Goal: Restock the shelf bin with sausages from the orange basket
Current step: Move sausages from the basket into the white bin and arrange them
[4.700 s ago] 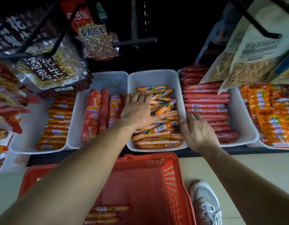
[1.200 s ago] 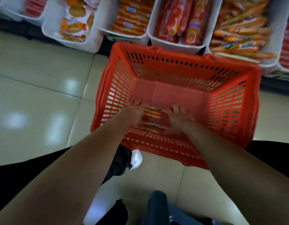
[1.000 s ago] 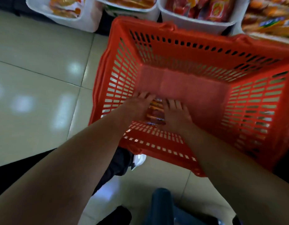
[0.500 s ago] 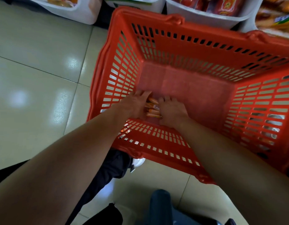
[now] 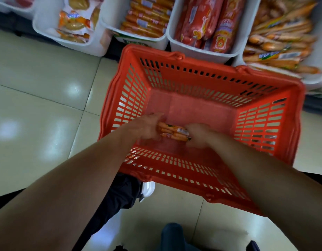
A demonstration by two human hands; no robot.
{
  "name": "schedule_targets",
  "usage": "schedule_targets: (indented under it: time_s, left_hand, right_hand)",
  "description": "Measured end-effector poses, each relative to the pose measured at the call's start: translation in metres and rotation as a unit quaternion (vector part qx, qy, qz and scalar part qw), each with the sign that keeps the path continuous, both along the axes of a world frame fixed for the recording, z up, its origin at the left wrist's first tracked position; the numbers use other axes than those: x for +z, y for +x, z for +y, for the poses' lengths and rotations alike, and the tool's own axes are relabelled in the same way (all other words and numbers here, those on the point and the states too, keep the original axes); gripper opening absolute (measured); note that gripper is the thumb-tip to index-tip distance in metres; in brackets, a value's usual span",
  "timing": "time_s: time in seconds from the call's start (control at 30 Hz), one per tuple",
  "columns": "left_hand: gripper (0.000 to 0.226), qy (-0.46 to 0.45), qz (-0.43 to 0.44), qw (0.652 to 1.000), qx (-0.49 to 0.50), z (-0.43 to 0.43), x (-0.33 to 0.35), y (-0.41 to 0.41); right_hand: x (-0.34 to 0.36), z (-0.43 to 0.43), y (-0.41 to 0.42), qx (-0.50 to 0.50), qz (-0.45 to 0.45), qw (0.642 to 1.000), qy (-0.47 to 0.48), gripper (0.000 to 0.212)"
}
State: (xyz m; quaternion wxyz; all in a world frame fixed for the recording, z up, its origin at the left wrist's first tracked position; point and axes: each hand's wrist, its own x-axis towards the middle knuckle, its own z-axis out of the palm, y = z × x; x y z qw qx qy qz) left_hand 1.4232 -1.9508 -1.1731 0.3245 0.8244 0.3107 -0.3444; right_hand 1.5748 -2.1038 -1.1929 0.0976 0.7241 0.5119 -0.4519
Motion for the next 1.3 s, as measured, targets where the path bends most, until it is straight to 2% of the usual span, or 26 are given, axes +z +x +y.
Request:
schedule_targets:
  time_s: [0.2, 0.4, 0.53, 0.6, 0.77, 0.9, 0.93, 1.03, 1.07, 1.2, 1.3]
  left_hand:
    - [0.094, 0.040, -0.077, 0.996, -0.019, -0.006, 0.085, 0.048]
    - [0.081, 0.071, -0.176, 0.982, -0.006, -0.021, 0.174, 0.099]
    - [0.082, 0.114, -0.198, 0.973, -0.029, -0.022, 0.211, 0.141]
    - [0.083, 0.120, -0.207, 0.970, -0.042, -0.019, 0.218, 0.163]
    - [0.081, 0.142, -0.200, 0.968, -0.046, -0.001, 0.200, 0.207]
    - [0.075, 0.140, -0.211, 0.967, 0.004, 0.017, 0.171, 0.231]
    - [0.074, 0.134, -0.212, 0.968, 0.022, 0.019, 0.165, 0.234]
    - [0.075, 0.118, -0.208, 0.970, 0.051, 0.022, 0.145, 0.239]
    - [0.074, 0.119, -0.210, 0.969, 0.057, 0.022, 0.140, 0.241]
    - [0.074, 0.161, -0.240, 0.957, 0.028, 0.010, 0.130, 0.263]
    - [0.086, 0.219, -0.256, 0.941, -0.044, -0.001, 0.132, 0.283]
  right_hand:
    - [0.097, -0.020, 0.068, 0.012, -0.075, 0.995, 0.070, 0.032]
    - [0.203, -0.056, 0.152, -0.034, -0.160, 0.979, 0.124, 0.048]
    - [0.245, -0.071, 0.203, -0.078, -0.197, 0.969, 0.125, 0.038]
    - [0.254, -0.066, 0.225, -0.084, -0.208, 0.967, 0.121, 0.043]
    - [0.229, -0.042, 0.268, -0.092, -0.199, 0.969, 0.110, 0.059]
    - [0.194, -0.009, 0.296, -0.103, -0.186, 0.972, 0.099, 0.050]
    - [0.188, -0.002, 0.302, -0.110, -0.189, 0.970, 0.104, 0.056]
    - [0.172, 0.002, 0.312, -0.136, -0.214, 0.960, 0.122, 0.095]
    - [0.166, 0.000, 0.315, -0.155, -0.224, 0.952, 0.137, 0.098]
    - [0.148, -0.026, 0.322, -0.279, -0.207, 0.905, 0.244, 0.077]
    - [0.136, -0.050, 0.322, -0.274, -0.217, 0.918, 0.189, 0.075]
